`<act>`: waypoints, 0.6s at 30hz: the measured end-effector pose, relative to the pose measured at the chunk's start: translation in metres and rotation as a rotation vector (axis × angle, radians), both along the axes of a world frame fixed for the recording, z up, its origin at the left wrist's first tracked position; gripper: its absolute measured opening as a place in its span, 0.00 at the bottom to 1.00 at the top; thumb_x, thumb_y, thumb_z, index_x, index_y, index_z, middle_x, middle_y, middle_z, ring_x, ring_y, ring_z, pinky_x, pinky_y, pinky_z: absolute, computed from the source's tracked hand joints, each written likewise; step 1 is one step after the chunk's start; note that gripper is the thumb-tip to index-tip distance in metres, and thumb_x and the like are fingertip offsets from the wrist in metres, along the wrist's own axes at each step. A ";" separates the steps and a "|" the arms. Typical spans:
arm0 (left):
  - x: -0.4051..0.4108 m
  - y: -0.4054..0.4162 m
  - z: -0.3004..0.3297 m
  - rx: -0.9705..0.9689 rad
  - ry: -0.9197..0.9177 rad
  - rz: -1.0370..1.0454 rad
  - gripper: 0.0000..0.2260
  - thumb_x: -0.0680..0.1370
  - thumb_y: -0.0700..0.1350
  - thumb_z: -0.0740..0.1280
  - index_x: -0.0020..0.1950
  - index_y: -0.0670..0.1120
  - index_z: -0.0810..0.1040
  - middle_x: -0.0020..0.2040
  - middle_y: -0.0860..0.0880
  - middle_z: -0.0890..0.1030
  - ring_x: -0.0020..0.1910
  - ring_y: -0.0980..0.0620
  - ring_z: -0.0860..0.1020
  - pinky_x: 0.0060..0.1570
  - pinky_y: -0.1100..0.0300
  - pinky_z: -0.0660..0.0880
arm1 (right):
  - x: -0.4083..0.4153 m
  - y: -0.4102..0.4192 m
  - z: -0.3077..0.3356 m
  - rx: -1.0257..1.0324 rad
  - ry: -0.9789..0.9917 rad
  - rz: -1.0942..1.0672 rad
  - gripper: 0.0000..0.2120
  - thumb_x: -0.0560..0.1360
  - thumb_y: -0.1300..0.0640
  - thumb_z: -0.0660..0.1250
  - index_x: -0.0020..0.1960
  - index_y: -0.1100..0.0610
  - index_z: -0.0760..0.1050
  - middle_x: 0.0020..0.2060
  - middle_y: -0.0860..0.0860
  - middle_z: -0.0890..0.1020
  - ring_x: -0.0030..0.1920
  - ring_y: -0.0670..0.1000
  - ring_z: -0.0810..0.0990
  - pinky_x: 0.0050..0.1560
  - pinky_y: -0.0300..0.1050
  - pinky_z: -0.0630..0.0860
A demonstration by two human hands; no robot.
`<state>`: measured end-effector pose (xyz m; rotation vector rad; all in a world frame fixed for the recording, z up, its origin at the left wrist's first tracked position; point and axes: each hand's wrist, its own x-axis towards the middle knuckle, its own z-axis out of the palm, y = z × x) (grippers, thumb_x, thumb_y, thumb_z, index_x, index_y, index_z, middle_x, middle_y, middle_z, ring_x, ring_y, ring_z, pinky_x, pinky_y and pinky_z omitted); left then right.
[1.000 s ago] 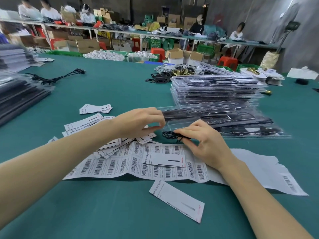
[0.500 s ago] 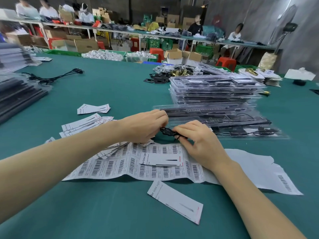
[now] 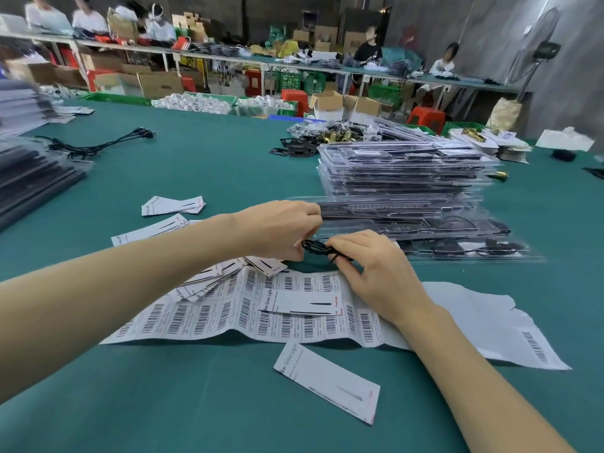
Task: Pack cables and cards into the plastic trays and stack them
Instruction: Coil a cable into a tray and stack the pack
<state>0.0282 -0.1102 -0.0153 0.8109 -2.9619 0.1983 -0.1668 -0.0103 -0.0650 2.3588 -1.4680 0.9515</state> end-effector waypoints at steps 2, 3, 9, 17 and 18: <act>-0.001 0.000 0.002 0.014 -0.004 0.010 0.10 0.73 0.44 0.71 0.50 0.46 0.73 0.54 0.49 0.73 0.46 0.49 0.71 0.42 0.57 0.69 | 0.001 0.001 0.001 0.006 -0.014 0.006 0.10 0.77 0.61 0.71 0.58 0.58 0.83 0.51 0.50 0.86 0.50 0.55 0.81 0.50 0.53 0.78; -0.001 0.000 0.003 0.017 -0.005 0.012 0.09 0.73 0.44 0.71 0.49 0.47 0.72 0.54 0.50 0.73 0.45 0.50 0.70 0.42 0.57 0.68 | 0.001 0.001 0.002 0.004 -0.012 0.011 0.10 0.77 0.61 0.71 0.58 0.58 0.83 0.50 0.50 0.86 0.49 0.55 0.81 0.50 0.52 0.79; 0.005 0.003 0.001 0.025 0.096 -0.075 0.06 0.78 0.34 0.63 0.43 0.42 0.73 0.51 0.47 0.74 0.44 0.46 0.73 0.44 0.57 0.69 | -0.005 -0.002 0.003 -0.003 -0.001 -0.036 0.12 0.75 0.64 0.73 0.58 0.59 0.84 0.51 0.52 0.86 0.49 0.57 0.83 0.50 0.48 0.76; 0.006 0.014 -0.011 0.088 0.341 -0.006 0.07 0.82 0.35 0.58 0.57 0.43 0.71 0.52 0.46 0.75 0.44 0.43 0.75 0.45 0.46 0.73 | -0.010 -0.003 0.002 0.048 0.012 -0.091 0.09 0.79 0.61 0.69 0.58 0.57 0.82 0.48 0.50 0.86 0.50 0.57 0.80 0.48 0.56 0.75; 0.006 0.016 -0.013 0.099 0.379 0.010 0.07 0.82 0.35 0.59 0.58 0.43 0.71 0.52 0.46 0.76 0.46 0.43 0.76 0.47 0.47 0.74 | -0.010 -0.002 0.002 0.050 0.012 -0.097 0.10 0.79 0.61 0.69 0.58 0.56 0.82 0.48 0.50 0.86 0.50 0.57 0.80 0.49 0.56 0.75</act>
